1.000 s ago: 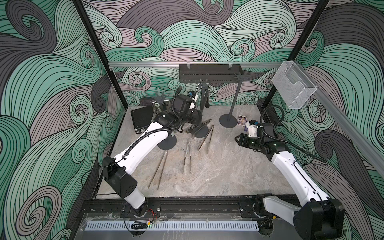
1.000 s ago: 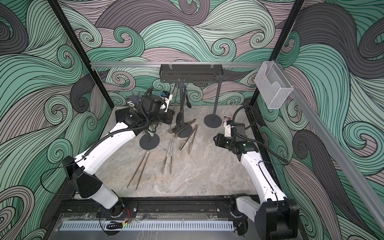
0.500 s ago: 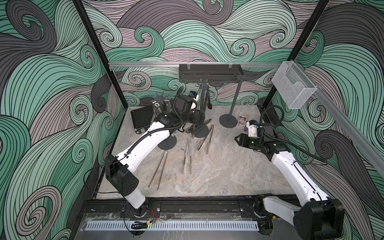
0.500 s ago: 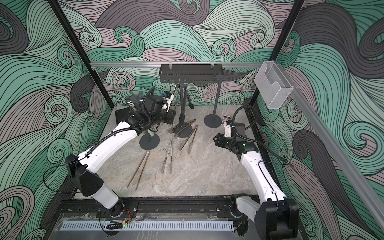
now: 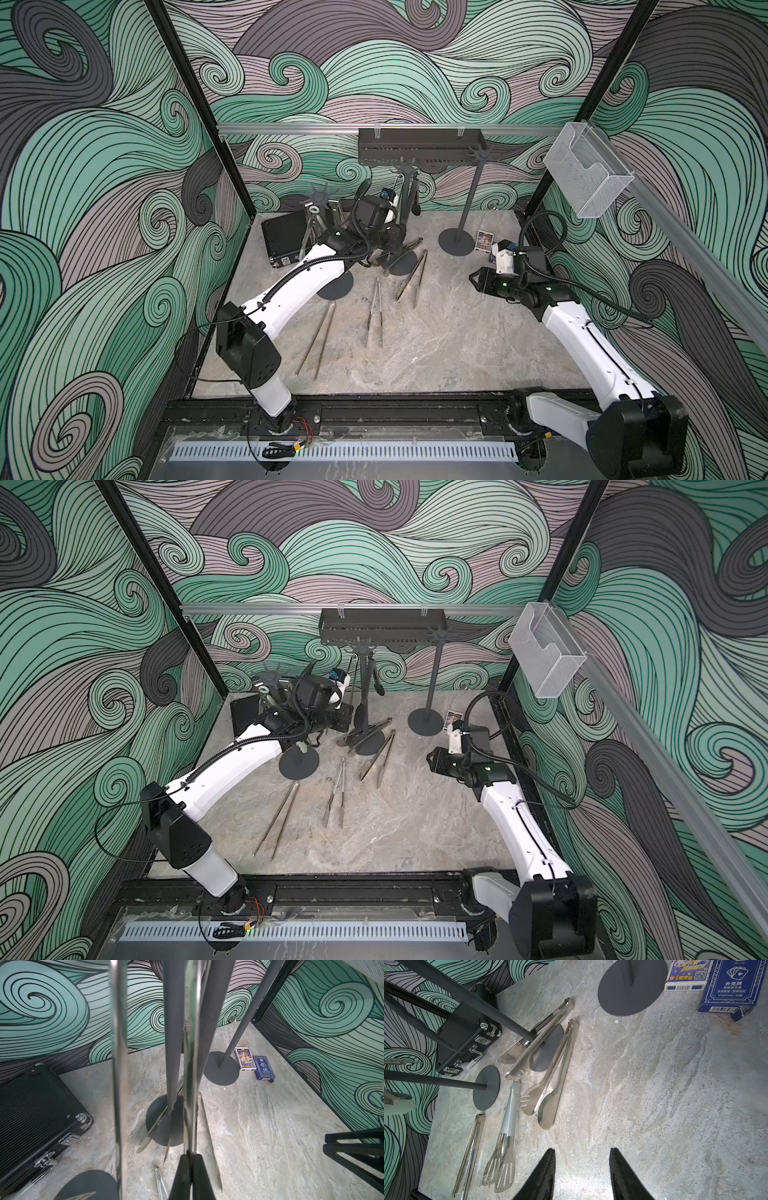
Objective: Hang food tongs on kitchen utensil racks
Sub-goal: Hang the food tongs on the rack.
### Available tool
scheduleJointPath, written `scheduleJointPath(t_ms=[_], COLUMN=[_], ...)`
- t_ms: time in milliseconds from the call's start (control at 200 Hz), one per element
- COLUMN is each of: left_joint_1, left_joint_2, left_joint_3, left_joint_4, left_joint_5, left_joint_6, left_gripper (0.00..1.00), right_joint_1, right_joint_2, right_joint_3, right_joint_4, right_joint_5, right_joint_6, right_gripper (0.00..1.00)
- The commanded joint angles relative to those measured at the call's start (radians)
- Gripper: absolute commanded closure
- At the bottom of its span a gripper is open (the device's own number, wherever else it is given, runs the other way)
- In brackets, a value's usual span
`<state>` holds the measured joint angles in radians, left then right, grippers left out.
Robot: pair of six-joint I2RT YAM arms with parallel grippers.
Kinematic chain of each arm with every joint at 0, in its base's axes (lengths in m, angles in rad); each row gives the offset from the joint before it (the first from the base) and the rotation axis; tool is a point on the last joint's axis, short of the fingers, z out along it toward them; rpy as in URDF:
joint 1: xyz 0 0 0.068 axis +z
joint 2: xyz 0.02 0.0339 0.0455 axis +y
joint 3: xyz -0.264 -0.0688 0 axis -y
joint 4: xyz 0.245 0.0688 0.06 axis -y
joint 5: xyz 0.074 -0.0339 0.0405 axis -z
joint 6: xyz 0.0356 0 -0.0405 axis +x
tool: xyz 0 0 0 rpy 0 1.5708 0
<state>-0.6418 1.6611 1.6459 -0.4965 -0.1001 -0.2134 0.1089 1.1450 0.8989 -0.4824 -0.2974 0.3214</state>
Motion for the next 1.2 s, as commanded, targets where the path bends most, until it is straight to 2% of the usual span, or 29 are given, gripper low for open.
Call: scheduleJointPath(t_ms=[0, 185, 510, 816, 986, 1196], left_joint_1=[0.008, 0.008, 0.009, 0.010, 0.008, 0.005], left_joint_2=[0.009, 0.006, 0.021, 0.036, 0.026, -0.032], left_joint_3=[-0.003, -0.021, -0.017, 0.011, 0.036, 0.075], left_joint_4=[0.028, 0.036, 0.048, 0.047, 0.012, -0.063], left_joint_5=[-0.022, -0.023, -0.031, -0.023, -0.001, 0.086], left_joint_6=[0.000, 0.000, 0.007, 0.016, 0.025, 0.045], left_gripper=[1.00, 1.00, 0.86, 0.85, 0.78, 0.66], right_joint_1=[-0.003, -0.003, -0.003, -0.003, -0.003, -0.003], right_joint_2=[0.004, 0.007, 0.013, 0.016, 0.019, 0.017], right_joint_3=[0.009, 0.010, 0.011, 0.012, 0.012, 0.012], right_joint_4=[-0.002, -0.002, 0.001, 0.001, 0.001, 0.002], right_joint_5=[-0.018, -0.020, -0.023, -0.021, -0.023, -0.027], right_joint_6=[-0.010, -0.010, -0.010, -0.012, -0.012, -0.012], right_gripper=[0.55, 0.55, 0.55, 0.55, 0.55, 0.55])
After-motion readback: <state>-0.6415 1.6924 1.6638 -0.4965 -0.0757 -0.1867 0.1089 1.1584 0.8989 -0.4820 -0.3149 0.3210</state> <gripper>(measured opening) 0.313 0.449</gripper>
